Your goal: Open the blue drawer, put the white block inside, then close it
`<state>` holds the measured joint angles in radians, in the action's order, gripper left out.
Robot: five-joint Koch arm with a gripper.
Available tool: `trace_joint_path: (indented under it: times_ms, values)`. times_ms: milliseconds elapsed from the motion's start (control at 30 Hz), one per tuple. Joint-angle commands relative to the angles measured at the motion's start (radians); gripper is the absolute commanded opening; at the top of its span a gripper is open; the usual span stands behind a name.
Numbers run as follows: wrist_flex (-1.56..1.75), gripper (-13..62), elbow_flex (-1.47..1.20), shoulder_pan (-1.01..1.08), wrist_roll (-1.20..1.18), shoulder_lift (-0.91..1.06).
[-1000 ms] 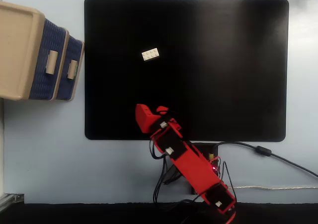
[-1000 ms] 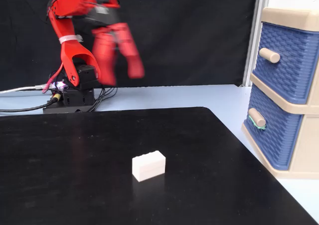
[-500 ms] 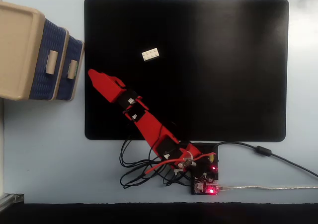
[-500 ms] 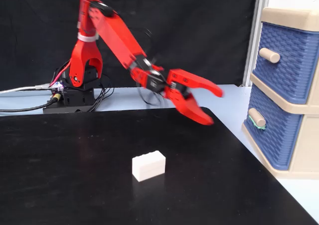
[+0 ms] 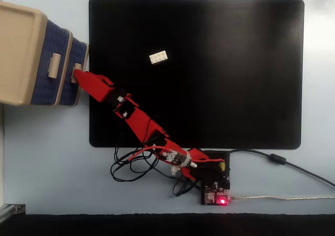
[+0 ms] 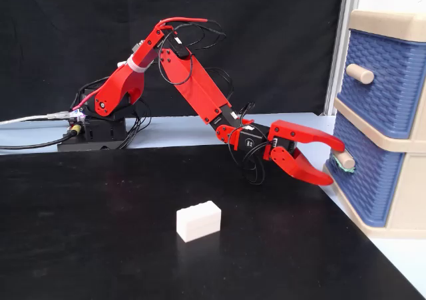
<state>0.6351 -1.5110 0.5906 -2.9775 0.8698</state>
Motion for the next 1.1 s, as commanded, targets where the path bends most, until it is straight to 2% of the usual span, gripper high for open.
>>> trace_joint_path:
  times_ms: [0,100,200,267,500,733,867,900,933,1033,1067]
  values:
    - [0.071,20.1,0.04,-0.003,-0.02,0.034]
    - [0.049,12.7,0.04,-0.005,-0.018,0.034]
    - [-0.029,-1.6,0.04,-0.006,-0.021,0.037]
    - [-0.061,-7.5,0.04,-0.008,-0.025,0.037]
    - [-0.072,-8.2,-0.026,0.003,-0.025,0.064]
    - [-0.069,-8.2,-0.65,0.095,-0.028,0.512]
    - [-0.069,-8.2,-0.758,0.098,-0.028,0.609]
    - [-0.069,-7.5,-0.756,0.094,-0.026,0.604]
    - [-0.069,-2.4,-0.747,0.094,-0.025,0.595]
    - [-0.067,29.2,-0.709,0.1,-0.02,0.552]
    - [-0.069,33.5,-0.71,0.098,-0.021,0.554]
